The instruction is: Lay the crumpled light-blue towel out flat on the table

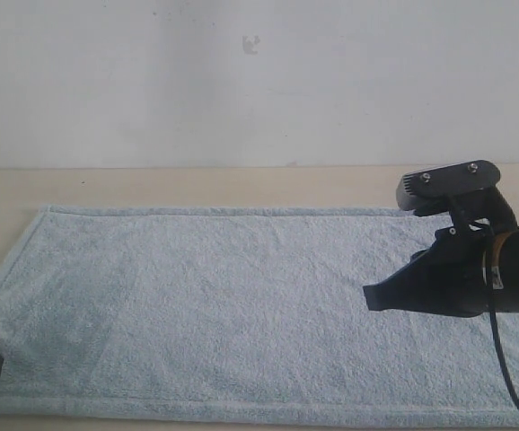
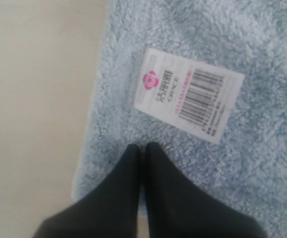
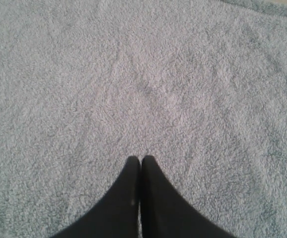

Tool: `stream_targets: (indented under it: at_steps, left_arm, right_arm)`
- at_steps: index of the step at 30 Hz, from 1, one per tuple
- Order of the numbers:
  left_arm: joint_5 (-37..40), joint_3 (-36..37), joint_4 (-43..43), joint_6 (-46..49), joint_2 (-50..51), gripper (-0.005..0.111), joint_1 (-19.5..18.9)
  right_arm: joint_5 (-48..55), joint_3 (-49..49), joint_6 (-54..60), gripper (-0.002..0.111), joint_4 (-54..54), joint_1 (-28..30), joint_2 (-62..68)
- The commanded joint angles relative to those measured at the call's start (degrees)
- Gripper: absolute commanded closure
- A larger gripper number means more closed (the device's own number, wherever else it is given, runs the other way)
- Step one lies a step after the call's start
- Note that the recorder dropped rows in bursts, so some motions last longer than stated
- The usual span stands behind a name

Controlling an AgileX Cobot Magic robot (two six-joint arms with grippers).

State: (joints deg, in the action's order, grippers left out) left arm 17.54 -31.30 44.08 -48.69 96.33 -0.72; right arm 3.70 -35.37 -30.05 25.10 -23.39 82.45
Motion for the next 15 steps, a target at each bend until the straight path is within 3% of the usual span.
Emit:
stream_targets:
  at_steps: [1,11,15]
  left_arm:
    - [3.28,0.33,0.68,-3.23,2.00,0.103,-0.32]
    - [4.97,4.17,0.54,-6.22,2.00,0.103,-0.32]
    - [6.97,3.65,4.47,-10.88,0.56,0.103,-0.32]
  right_arm:
    - [-0.56,0.05,0.15,0.108,0.08,-0.17,-0.58]
    - [-0.34,0.05,0.15,0.108,0.09,-0.17,-0.58]
    - [-0.34,0.05,0.15,0.108,0.09,-0.17,-0.58]
